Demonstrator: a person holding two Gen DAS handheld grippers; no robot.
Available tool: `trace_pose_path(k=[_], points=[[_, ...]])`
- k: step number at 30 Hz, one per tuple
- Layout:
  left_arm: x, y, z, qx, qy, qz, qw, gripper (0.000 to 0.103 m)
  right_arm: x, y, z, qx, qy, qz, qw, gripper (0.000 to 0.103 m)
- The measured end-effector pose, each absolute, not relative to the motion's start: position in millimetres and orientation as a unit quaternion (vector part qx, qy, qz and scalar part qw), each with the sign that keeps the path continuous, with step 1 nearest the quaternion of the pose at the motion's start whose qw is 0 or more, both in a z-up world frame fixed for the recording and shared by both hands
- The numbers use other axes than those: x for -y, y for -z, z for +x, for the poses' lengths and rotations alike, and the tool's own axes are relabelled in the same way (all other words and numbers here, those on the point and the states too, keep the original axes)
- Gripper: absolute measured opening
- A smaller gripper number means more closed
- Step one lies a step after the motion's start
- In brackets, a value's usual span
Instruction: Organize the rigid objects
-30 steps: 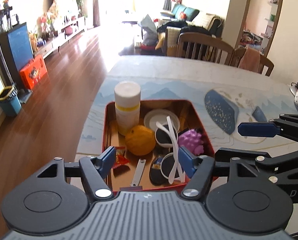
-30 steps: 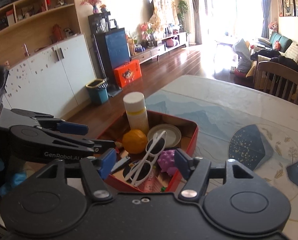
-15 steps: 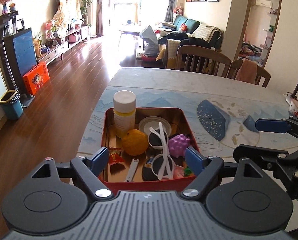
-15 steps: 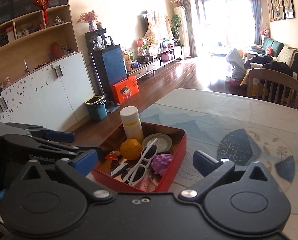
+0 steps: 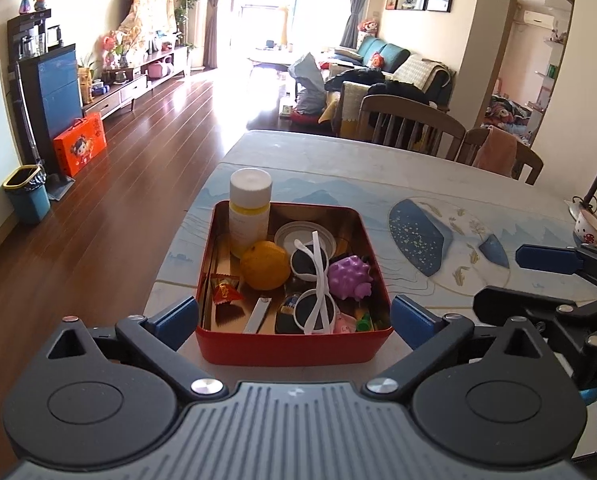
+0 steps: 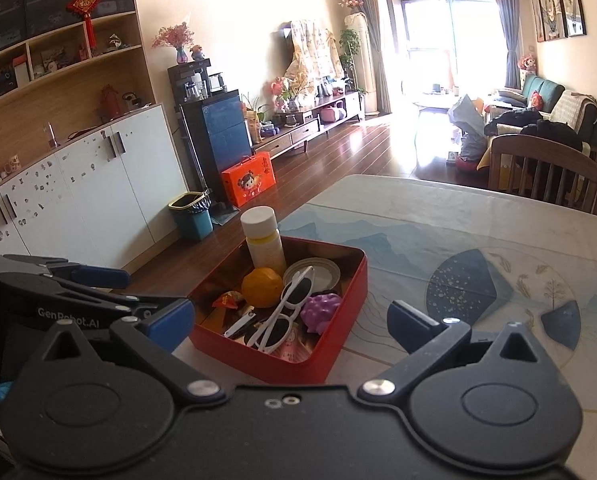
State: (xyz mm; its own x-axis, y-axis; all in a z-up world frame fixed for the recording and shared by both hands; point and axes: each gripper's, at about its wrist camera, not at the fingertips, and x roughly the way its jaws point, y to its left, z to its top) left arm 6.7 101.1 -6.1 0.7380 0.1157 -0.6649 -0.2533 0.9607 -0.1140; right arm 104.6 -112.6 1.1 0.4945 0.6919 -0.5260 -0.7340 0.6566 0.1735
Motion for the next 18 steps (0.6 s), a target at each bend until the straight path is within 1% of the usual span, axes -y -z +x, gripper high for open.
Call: trace_pose_path(k=[18], points=[[-102.4, 10.3, 15.0, -0.355, -0.122, -0.094, 0.922, 0.103, 116.3, 5.5, 111.1, -0.296, -0.398, -0.038, 0.868, 0.103]])
